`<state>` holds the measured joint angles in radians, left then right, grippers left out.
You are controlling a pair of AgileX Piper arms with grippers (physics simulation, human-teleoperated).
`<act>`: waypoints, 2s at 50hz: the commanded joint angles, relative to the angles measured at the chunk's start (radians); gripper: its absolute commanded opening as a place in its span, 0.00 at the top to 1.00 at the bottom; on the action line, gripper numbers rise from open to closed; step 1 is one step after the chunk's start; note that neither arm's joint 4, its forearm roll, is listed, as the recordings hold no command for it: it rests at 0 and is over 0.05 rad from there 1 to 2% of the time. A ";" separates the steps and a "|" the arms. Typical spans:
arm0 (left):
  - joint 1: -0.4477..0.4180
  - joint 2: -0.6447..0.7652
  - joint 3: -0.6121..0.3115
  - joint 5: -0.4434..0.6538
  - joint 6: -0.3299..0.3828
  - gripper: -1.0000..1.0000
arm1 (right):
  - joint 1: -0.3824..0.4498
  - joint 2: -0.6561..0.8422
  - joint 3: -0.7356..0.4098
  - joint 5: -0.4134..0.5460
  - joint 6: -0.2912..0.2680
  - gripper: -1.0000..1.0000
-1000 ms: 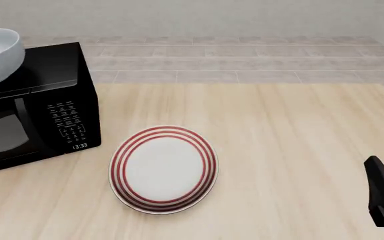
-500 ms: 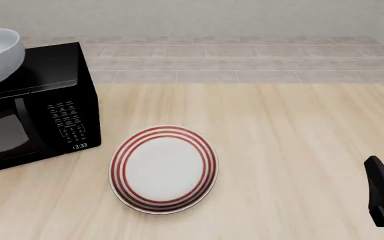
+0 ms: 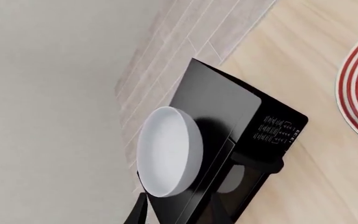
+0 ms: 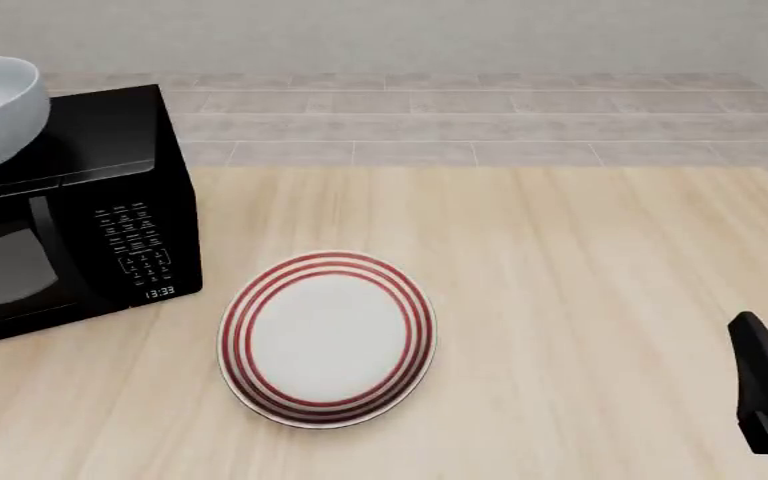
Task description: Pick up the white bowl and put it on the plate.
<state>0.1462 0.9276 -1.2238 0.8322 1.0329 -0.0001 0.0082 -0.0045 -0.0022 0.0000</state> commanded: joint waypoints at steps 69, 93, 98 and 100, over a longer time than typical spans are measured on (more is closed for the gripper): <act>0.087 0.254 0.186 -0.363 0.051 0.00 | 0.000 -0.001 0.000 0.000 0.000 0.00; 0.098 0.314 0.207 -0.425 0.037 0.00 | 0.000 -0.001 0.000 0.000 0.000 0.00; 0.097 0.322 0.213 -0.436 0.037 0.00 | 0.000 -0.001 0.000 0.000 0.000 0.00; 0.100 0.326 0.211 -0.436 0.036 0.00 | 0.000 -0.001 0.000 0.000 0.000 0.00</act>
<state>0.2413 1.2346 -1.0182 0.4134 1.0715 -0.0001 0.0081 -0.0045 -0.0022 0.0000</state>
